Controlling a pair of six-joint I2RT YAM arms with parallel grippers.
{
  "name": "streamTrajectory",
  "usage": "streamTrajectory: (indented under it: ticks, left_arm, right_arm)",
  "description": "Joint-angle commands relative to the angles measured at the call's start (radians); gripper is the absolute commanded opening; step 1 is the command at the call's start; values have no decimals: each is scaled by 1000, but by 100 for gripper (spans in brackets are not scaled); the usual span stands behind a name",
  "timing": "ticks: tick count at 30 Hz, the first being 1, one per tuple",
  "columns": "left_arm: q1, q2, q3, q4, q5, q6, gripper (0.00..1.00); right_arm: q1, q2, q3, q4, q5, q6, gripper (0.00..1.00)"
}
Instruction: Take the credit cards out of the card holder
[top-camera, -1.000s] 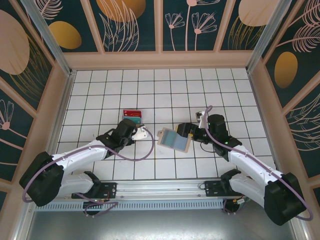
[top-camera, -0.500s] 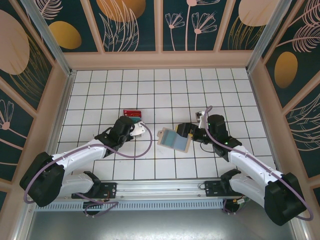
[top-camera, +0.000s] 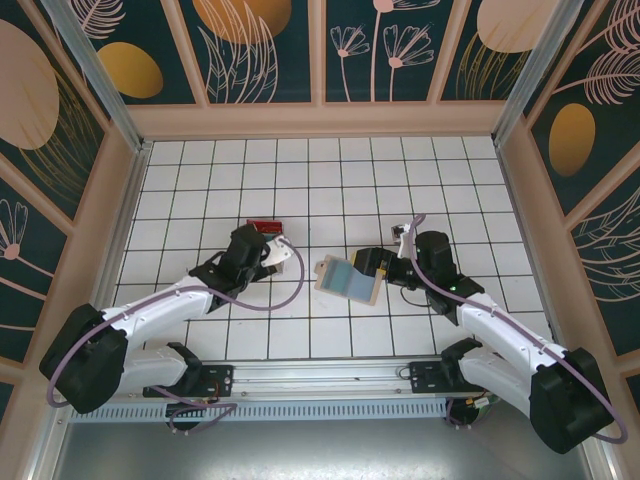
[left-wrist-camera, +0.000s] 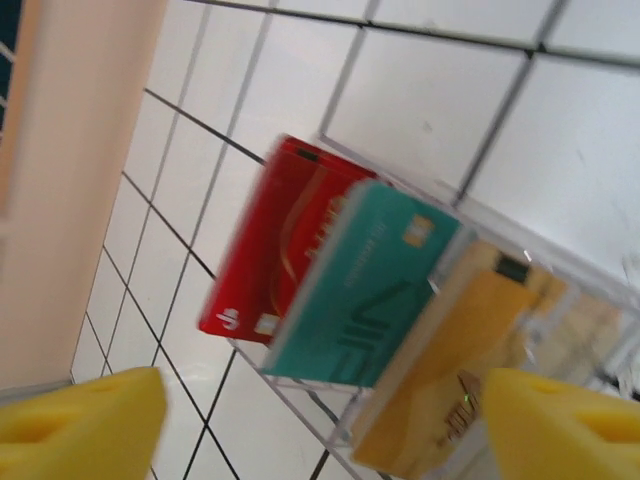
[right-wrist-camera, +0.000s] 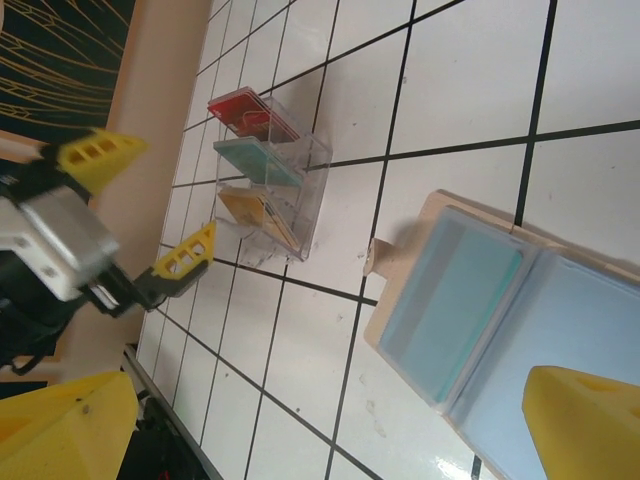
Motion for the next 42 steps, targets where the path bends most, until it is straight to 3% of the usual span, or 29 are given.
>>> streamTrajectory:
  ticks: [1,5,9,11,14,18,23,27,35,42]
  left_arm:
    - [7,15,141,-25,-30,-205,99]
    - [8,74,324,-160,-49,-443,98]
    - [6,144,495,-322,-4,-647,98]
    - [6,159,533,-360,34,-730,90]
    - [7,164,564,-396,91,-846,78]
    - [8,158,565,-420,196,-994,68]
    - [4,180,538,-420,361,-1175,58]
    - [-17,183,458,-342,464,-1303,56]
    - [-141,254,391,-260,483,-1415,56]
    - [-186,366,371,-218,528,-1451,55]
  right_arm:
    - [10,-2,2,-19,50,11,99]
    - [13,21,1,-52,101,14,94]
    - [16,59,-2,-82,135,23,69]
    - [19,81,-3,-101,158,25,55]
    - [26,106,-17,-113,184,39,43]
    - [32,130,-42,-127,209,61,20]
    - [35,175,-50,-188,261,75,5]
    - [36,211,-63,-202,269,88,0]
    - [38,233,-85,-200,291,108,0]
    - [44,275,-75,-169,278,101,0]
